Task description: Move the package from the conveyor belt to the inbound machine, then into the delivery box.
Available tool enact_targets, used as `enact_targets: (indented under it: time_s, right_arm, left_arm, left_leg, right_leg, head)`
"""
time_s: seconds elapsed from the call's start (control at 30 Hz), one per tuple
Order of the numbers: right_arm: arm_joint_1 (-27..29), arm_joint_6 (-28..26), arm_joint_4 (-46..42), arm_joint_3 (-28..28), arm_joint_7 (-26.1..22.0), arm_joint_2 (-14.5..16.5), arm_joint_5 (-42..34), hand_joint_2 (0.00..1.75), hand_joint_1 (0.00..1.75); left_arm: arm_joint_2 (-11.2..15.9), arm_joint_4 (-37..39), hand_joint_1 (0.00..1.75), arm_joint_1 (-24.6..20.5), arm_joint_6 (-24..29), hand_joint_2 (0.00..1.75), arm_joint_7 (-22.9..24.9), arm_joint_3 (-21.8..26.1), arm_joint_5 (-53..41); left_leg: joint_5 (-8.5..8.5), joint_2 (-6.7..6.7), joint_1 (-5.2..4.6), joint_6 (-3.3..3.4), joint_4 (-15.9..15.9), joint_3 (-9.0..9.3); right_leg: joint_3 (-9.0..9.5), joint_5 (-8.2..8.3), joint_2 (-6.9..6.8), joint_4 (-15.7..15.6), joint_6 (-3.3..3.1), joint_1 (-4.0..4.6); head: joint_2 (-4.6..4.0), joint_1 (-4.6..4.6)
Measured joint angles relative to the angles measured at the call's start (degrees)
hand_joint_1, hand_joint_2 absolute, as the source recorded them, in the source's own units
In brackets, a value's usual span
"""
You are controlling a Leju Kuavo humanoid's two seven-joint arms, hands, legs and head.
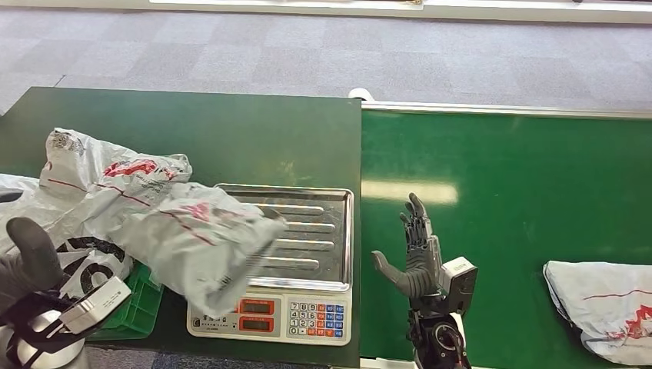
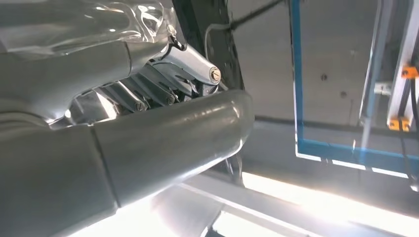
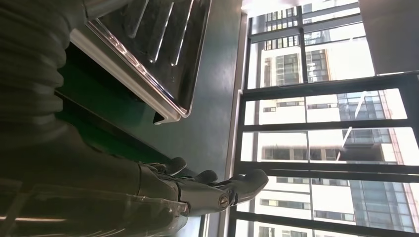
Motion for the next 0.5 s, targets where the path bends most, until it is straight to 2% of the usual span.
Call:
enact_targets:
  time_s: [0.2, 0.37, 0.5]
  right_arm:
    - [0.73, -0.75, -0.19, 0.14, -0.30, -0.13, -0.71, 1.75, 0.00]
    - [2.25, 0.22, -1.62, -0.08, 0.26, -0.07, 1.18, 1.75, 0.00]
    - [3.38, 0.39, -3.44, -0.53, 1.37, -0.03, 1.37, 1.75, 0.00]
  left_arm:
    - [0.15, -1.21, 1.75, -0.87, -0.01, 0.00, 0.00, 3.16, -4.64]
    - [-0.90, -0.05, 1.75, -1.61, -0.07, 0.00, 0.30, 4.80, -7.63]
    - [-2.00, 2.01, 0.00, -1.58, -0.08, 0.00, 2.05, 4.35, -8.27]
  left_leg:
    - [0.00, 0.04, 0.00, 0.00, -0.01, 0.00]
    - [0.00, 0.08, 0.00, 0.00, 0.00, 0.01]
    - [0.00, 0.05, 0.00, 0.00, 0.00, -0.01]
  right_leg:
    - [-0.05, 0.00, 0.00, 0.00, 0.00, 0.00]
    - [-0.04, 0.00, 0.02, -0.01, 0.00, 0.00]
    - [-0.06, 0.00, 0.01, -0.01, 0.00, -0.01]
  head:
    - [0.00, 0.01]
    - [0.00, -0.01]
    - [0.00, 0.01]
